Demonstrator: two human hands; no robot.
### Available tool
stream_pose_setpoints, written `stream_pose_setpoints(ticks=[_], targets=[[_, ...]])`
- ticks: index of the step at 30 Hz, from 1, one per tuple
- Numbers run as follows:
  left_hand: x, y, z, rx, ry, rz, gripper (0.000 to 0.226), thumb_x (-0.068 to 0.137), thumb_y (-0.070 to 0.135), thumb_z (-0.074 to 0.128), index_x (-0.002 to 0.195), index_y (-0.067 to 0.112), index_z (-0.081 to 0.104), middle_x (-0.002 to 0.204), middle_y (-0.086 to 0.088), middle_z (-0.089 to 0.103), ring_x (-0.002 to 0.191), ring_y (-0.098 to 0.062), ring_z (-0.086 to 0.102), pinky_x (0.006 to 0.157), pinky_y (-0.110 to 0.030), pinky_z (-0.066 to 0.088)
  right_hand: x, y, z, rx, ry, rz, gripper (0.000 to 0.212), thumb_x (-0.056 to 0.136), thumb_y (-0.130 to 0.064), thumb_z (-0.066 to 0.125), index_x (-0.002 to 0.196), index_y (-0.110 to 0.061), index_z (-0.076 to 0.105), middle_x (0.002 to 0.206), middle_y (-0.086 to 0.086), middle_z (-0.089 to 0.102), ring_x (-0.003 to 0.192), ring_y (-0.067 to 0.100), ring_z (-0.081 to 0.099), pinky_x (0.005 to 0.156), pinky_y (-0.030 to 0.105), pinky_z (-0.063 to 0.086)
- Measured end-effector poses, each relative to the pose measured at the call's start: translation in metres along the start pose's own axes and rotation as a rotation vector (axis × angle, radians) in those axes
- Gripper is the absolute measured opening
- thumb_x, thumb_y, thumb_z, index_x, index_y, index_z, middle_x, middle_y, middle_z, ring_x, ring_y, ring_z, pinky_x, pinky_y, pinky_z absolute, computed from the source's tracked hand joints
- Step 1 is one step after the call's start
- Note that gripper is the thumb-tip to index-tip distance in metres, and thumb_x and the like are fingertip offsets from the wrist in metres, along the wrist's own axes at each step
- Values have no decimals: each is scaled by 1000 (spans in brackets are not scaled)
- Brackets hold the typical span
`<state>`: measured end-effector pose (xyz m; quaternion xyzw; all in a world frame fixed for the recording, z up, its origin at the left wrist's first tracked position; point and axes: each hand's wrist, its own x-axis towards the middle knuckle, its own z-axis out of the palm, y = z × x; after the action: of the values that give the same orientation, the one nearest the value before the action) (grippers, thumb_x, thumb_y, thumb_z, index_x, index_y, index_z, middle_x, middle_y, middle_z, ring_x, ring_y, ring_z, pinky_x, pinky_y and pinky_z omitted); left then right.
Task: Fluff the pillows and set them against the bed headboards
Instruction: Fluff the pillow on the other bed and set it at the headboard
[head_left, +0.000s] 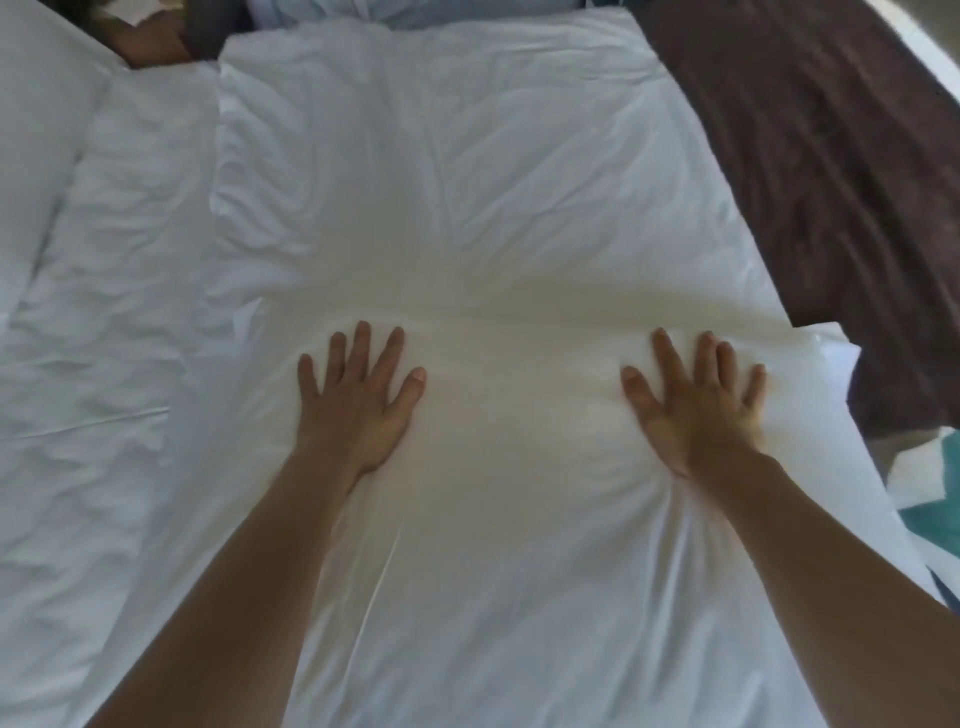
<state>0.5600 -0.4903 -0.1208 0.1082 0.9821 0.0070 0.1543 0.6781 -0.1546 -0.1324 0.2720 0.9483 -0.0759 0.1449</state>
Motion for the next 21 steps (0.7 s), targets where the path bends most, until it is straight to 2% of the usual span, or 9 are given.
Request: stream_pose_setpoints(ticks=[6,11,14,21], targets=[[89,3,13,48,-72,11,68,95,71,7,158,47,3,170,8,3,157,-22,-2,124,-52,-4,81,16,18,-26,-31,33,91,84,-85,2,161,-36,0,169,15,9,156,30,6,122,58,-3],[138,5,39,25,-65,27,66,96,72,14,156,45,22,170,8,7,157,-21,5,124,-54,-2,122,17,48,-58,10,-4,95,81,-87,1,160,-34,5,167,17,13,154,31,13,121,61,0],[140,4,46,11,-10,33,63,97,71,18,153,44,29,170,7,10,156,-21,8,123,-55,-1,129,16,50,-75,7,-17,93,83,-87,5,160,-34,9,166,20,13,153,34,15,120,62,0],[84,1,42,31,-8,53,65,100,64,17,159,38,16,170,5,13,156,-19,11,123,-56,2,96,17,40,-88,43,-57,102,79,-87,2,159,-26,16,160,17,32,143,38,36,119,55,15]])
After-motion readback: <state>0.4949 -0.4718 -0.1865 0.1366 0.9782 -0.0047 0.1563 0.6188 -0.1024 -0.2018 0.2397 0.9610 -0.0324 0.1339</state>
